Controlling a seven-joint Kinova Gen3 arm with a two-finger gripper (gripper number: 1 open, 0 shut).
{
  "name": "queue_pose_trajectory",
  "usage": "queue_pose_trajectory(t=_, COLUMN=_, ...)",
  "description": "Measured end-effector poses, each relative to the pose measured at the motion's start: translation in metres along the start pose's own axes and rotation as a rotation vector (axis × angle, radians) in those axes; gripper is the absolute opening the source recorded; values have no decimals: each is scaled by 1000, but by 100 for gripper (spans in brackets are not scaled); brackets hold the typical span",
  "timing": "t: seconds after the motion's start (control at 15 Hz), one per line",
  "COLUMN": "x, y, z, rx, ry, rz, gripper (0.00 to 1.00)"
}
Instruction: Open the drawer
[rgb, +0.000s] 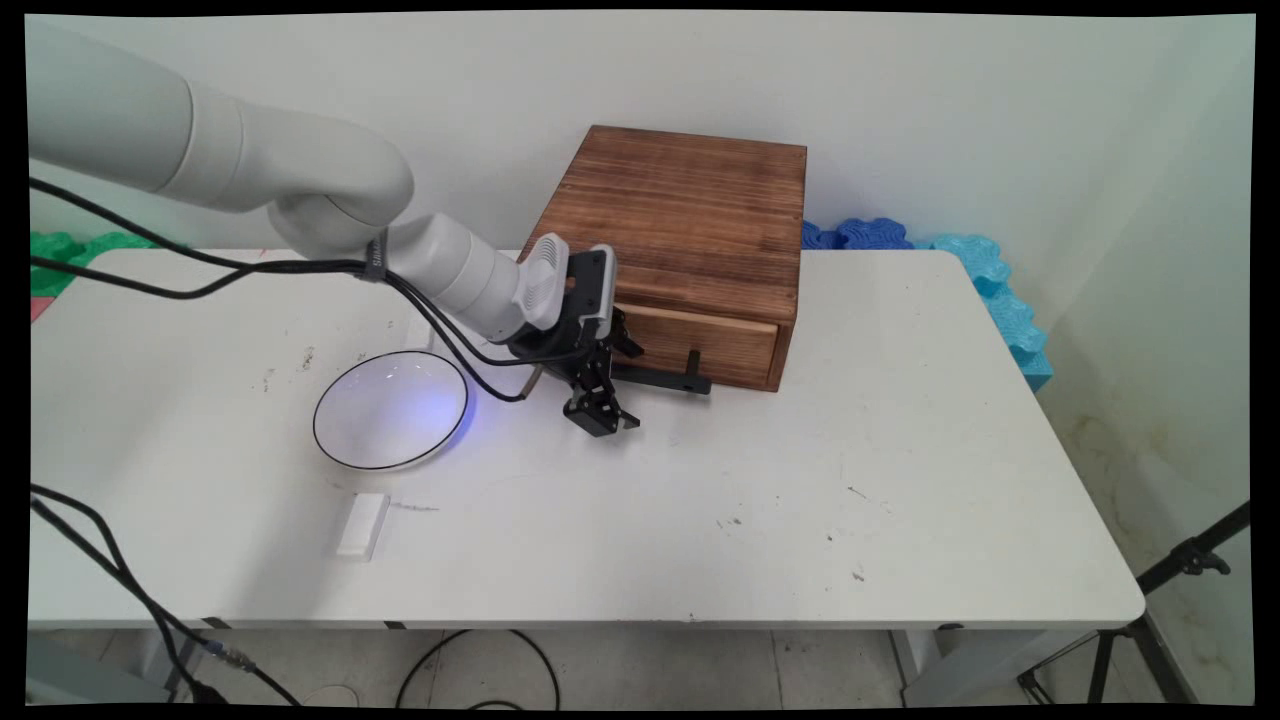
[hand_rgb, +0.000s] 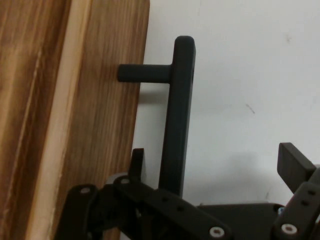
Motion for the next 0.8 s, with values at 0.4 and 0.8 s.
queue_pose_trajectory(t=0.4, x=-2, y=4, z=8, rx=-1, ry=-17, rz=0, gripper=100)
queue_pose_trajectory(t=0.8, x=-5, y=11, z=12, rx=-11, ry=-29, rz=0, gripper=100)
